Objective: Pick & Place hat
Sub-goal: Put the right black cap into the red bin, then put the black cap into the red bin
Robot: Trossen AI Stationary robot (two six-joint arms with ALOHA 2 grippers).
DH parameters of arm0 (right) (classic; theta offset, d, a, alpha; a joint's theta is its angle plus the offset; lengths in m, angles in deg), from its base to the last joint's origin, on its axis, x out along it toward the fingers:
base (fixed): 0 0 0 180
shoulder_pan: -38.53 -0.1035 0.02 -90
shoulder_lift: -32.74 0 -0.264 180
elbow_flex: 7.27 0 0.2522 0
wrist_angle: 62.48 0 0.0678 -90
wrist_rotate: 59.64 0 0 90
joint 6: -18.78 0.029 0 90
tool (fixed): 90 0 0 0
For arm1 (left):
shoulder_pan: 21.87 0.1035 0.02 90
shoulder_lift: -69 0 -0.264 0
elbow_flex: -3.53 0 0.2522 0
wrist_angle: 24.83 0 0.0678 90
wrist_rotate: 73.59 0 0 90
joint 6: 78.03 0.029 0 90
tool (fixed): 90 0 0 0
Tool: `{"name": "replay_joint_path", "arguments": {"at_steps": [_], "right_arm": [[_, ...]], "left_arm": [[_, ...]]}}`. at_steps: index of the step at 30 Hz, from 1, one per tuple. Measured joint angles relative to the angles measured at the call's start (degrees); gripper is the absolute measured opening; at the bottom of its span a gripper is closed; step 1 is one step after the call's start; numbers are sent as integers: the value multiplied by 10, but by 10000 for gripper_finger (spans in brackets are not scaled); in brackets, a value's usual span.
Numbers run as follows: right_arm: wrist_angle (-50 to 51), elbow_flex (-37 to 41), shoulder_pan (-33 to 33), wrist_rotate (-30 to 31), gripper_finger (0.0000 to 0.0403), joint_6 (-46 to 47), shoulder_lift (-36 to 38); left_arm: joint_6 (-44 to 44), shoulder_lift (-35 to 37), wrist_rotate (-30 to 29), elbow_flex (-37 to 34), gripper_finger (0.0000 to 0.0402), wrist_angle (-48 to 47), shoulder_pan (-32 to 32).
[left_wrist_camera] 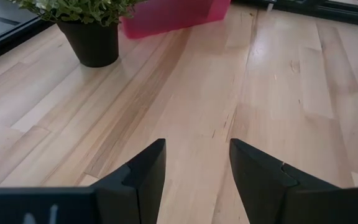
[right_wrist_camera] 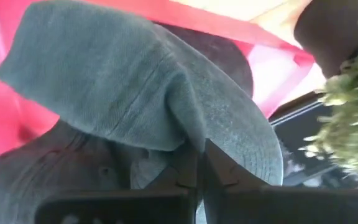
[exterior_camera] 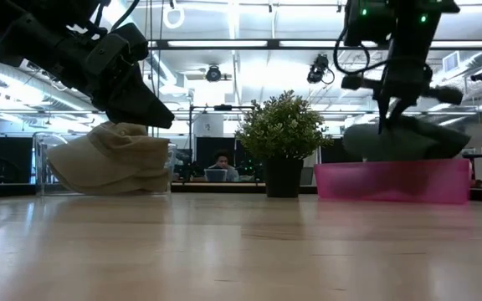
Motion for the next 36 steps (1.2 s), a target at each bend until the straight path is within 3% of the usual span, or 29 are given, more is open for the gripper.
{"name": "replay_joint_path", "arguments": {"at_steps": [10, 14, 19, 26, 33, 36], "right_arm": [[-77, 70, 29, 2, 69, 183, 0], [-81, 72, 31, 6, 106, 202, 0], [-79, 72, 14, 66, 143, 210, 0], [-6, 45, -31, 52, 141, 354, 0], [66, -51, -111, 50, 126, 494, 0], [51, -91, -148, -12, 121, 571, 0]], "left_arm": [[0, 0, 0, 0, 181, 0, 0], [0, 0, 0, 0, 181, 0, 0], [-21, 0, 2, 0, 181, 1, -1], [-17, 0, 12, 1, 181, 41, -27], [3, 6, 53, 55, 181, 42, -66], [64, 9, 79, 80, 181, 45, -89]]}}
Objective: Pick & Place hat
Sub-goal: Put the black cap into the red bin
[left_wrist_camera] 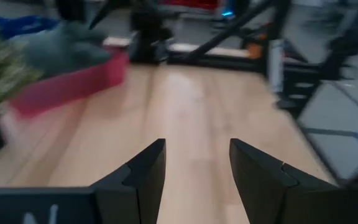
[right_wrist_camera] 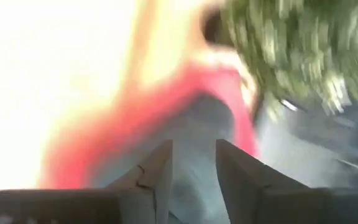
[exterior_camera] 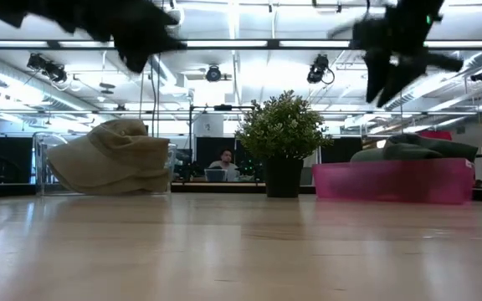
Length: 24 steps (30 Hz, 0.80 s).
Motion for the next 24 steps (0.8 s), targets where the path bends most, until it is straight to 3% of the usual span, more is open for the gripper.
{"name": "replay_joint_path", "arguments": {"at_steps": [4, 9, 16, 24], "right_arm": [[-83, -18, -49, -118, 113, 86, 0], [-228, 0, -119, -226, 105, 93, 0], [-392, 33, -179, -235, 104, 128, -1], [-446, 34, -180, -234, 104, 131, 0]], "left_arm": [[8, 0, 16, 16, 181, -8, -32], [-24, 0, 16, 17, 181, -11, -64], [-90, 0, 16, 17, 181, -34, -89], [-321, 0, 6, 18, 181, -163, -88]]}}
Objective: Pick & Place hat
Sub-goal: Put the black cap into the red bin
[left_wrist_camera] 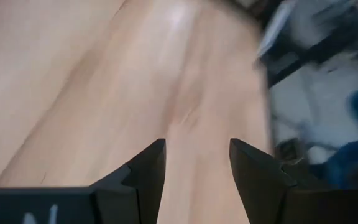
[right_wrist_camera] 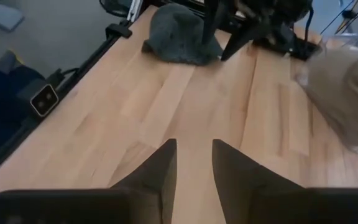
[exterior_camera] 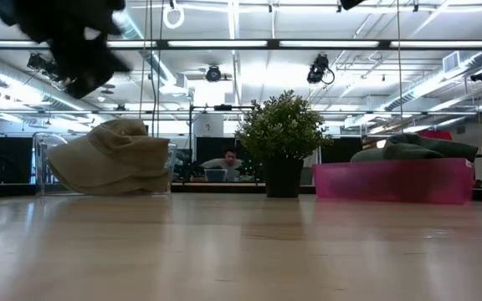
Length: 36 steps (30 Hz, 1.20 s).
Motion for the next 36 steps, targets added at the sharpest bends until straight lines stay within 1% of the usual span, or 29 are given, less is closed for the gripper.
{"name": "replay_joint_path", "arguments": {"at_steps": [3, 8, 10, 12, 16, 19, 22, 26, 31, 33, 36], "right_arm": [[0, 0, 7, 0, 104, -23, 0], [-1, 0, 19, 0, 104, -31, -1], [-1, 0, 24, 0, 104, -31, -2], [-1, 0, 28, 0, 104, -31, -2], [4, 0, 32, 0, 104, -31, -3], [17, 0, 32, 0, 104, -31, -3], [28, 0, 32, 0, 104, -24, -3], [29, 0, 32, 0, 104, -22, -5], [25, 0, 32, 0, 104, -23, -14], [24, 0, 32, 0, 104, -25, -22], [21, 0, 32, 0, 104, -25, -38]], "left_arm": [[-69, 0, 25, 26, 181, -133, 0], [-162, 0, 58, 116, 181, -404, 0], [-217, 0, 89, 158, 181, -478, -1], [-280, 0, 119, 189, 181, -530, -11], [-395, -1, 126, 202, 181, -539, -54], [-477, -18, 114, 186, 181, -538, -98], [-530, -46, 116, 168, 181, -552, -142], [-588, -89, 153, 163, 181, -548, -181], [-690, -124, 211, 163, 181, -536, -218], [-727, -132, 221, 163, 181, -534, -233], [-781, -140, 217, 164, 181, -534, -252]]}}
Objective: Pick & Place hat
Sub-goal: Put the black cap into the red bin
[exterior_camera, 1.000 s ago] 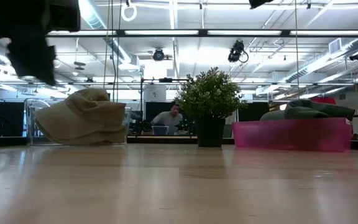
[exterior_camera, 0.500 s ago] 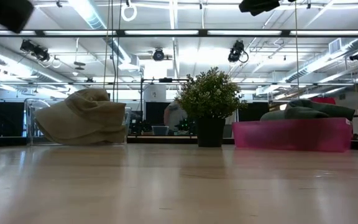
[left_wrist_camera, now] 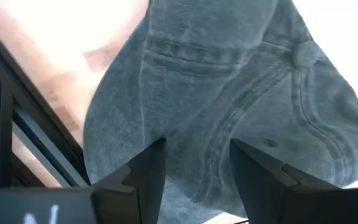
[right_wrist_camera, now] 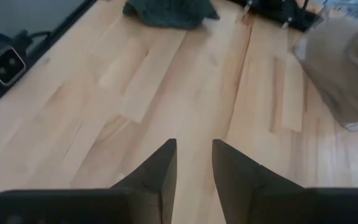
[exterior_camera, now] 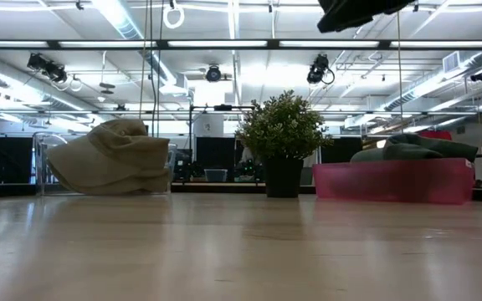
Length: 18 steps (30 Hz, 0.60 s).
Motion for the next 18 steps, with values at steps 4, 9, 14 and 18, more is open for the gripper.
{"name": "replay_joint_path", "arguments": {"at_steps": [4, 9, 14, 18], "right_arm": [[-2, 0, 0, 0, 104, -2, -25], [-16, 0, 0, 0, 104, -32, -54], [-42, 0, 0, 0, 104, -70, -75], [-59, 0, 0, 0, 104, -78, -80]], "left_arm": [[-20, -8, -2, 1, 181, 3, -12], [52, -8, -21, 18, 181, 22, -5], [88, -8, -28, 69, 181, -44, 16], [70, -7, -29, 99, 181, -130, 13]]}}
